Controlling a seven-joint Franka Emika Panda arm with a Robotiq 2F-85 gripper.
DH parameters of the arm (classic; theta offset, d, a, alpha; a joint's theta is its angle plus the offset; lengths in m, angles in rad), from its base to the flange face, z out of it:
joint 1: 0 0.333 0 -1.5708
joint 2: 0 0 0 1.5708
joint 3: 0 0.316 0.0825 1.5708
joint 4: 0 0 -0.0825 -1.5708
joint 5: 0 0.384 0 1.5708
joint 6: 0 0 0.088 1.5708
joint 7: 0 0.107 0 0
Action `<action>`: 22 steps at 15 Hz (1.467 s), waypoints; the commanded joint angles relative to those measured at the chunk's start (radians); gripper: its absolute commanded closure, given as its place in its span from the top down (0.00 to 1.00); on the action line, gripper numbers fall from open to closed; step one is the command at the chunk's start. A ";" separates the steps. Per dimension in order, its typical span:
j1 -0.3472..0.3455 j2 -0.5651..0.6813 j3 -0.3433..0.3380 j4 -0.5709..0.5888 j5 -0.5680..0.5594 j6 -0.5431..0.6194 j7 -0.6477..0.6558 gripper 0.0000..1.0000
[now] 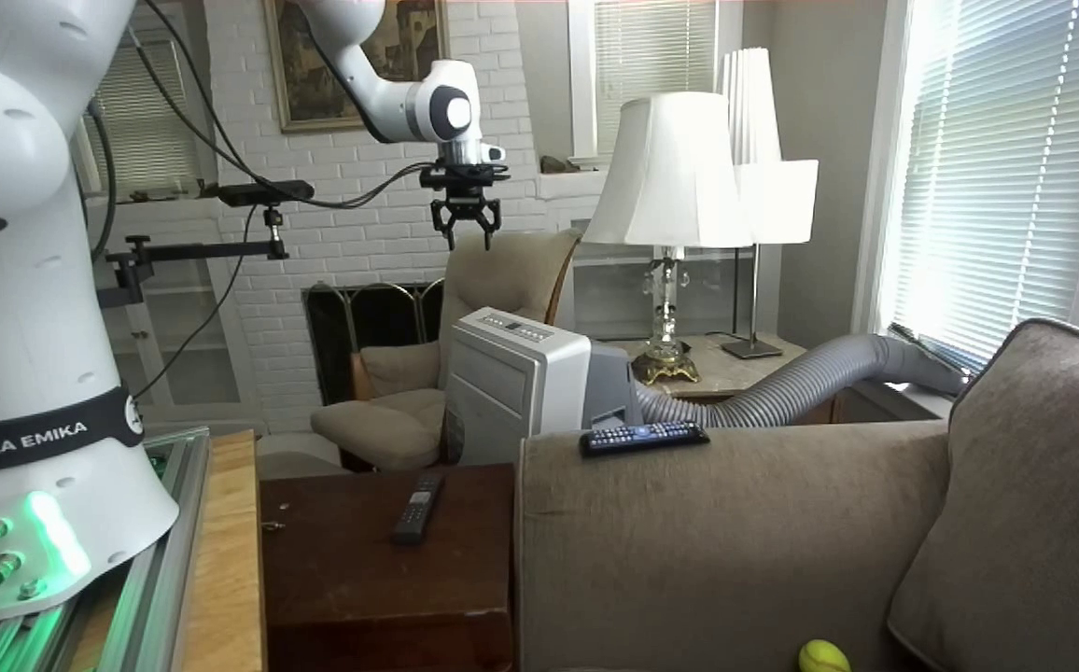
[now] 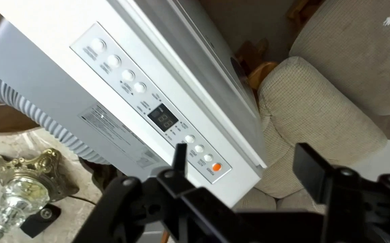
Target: Press a button on the aircon to switch it on
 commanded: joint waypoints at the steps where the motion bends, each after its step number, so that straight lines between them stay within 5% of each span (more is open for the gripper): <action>1: 0.067 0.131 0.013 0.178 -0.046 -0.013 0.021 0.51; 8: 0.175 0.300 -0.021 0.382 -0.105 0.037 0.054 0.02; 22: 0.255 0.554 -0.123 0.671 -0.124 0.096 0.085 0.00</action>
